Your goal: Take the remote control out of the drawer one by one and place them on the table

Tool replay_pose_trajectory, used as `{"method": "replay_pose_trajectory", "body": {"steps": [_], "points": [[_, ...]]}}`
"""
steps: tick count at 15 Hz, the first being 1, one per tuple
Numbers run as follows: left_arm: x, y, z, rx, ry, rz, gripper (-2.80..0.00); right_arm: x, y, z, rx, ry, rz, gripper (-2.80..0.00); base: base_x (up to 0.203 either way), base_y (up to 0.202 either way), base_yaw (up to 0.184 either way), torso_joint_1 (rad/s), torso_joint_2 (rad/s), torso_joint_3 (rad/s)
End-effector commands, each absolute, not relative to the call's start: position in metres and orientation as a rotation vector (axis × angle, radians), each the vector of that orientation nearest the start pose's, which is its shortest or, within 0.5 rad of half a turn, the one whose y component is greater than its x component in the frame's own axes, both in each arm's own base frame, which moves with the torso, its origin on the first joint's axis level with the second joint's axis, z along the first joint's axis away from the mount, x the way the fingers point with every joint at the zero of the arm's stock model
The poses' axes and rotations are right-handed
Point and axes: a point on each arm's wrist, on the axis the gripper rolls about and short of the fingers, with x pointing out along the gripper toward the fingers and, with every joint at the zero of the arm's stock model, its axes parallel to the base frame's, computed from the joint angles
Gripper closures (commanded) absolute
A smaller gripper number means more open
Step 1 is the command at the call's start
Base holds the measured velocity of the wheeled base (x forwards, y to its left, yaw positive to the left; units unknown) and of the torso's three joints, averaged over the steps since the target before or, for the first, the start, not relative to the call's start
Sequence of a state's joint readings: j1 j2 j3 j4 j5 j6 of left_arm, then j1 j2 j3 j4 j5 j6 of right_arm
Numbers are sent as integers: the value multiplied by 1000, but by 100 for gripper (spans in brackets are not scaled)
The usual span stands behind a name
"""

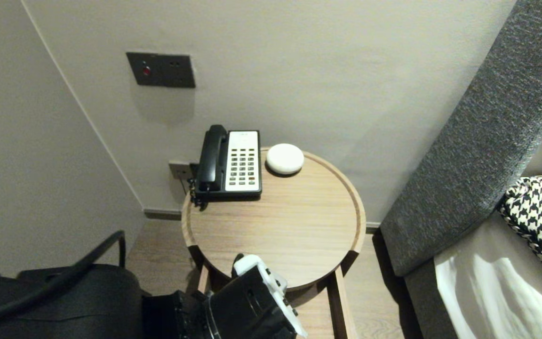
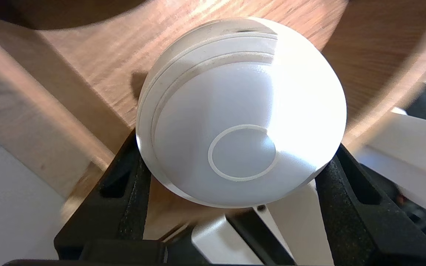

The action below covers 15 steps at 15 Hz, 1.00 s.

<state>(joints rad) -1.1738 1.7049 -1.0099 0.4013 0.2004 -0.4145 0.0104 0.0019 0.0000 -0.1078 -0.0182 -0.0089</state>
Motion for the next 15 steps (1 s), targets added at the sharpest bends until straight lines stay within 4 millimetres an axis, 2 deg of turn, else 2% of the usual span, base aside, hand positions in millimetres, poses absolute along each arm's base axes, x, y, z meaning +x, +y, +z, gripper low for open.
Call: {"method": "replay_pose_trajectory", "body": {"steps": [1, 5, 7, 9, 12, 15], "points": [[104, -233, 184, 290, 951, -687, 0, -20, -1, 76, -8, -67, -8, 0, 0, 0, 0, 0, 0, 0], [130, -223, 219, 210, 929, -599, 0, -20, -1, 76, -8, -67, -8, 0, 0, 0, 0, 0, 0, 0], [161, -221, 232, 158, 936, -502, 0, -20, -1, 76, -8, -67, -8, 0, 0, 0, 0, 0, 0, 0], [192, -219, 229, 130, 995, -387, 0, -20, -1, 76, -8, -67, -8, 0, 0, 0, 0, 0, 0, 0], [228, -217, 210, 95, 1072, -257, 0, -20, -1, 76, -8, -67, -8, 0, 0, 0, 0, 0, 0, 0], [240, -219, 199, 108, 1125, -210, 0, -20, -1, 76, -8, -67, -8, 0, 0, 0, 0, 0, 0, 0]]}}
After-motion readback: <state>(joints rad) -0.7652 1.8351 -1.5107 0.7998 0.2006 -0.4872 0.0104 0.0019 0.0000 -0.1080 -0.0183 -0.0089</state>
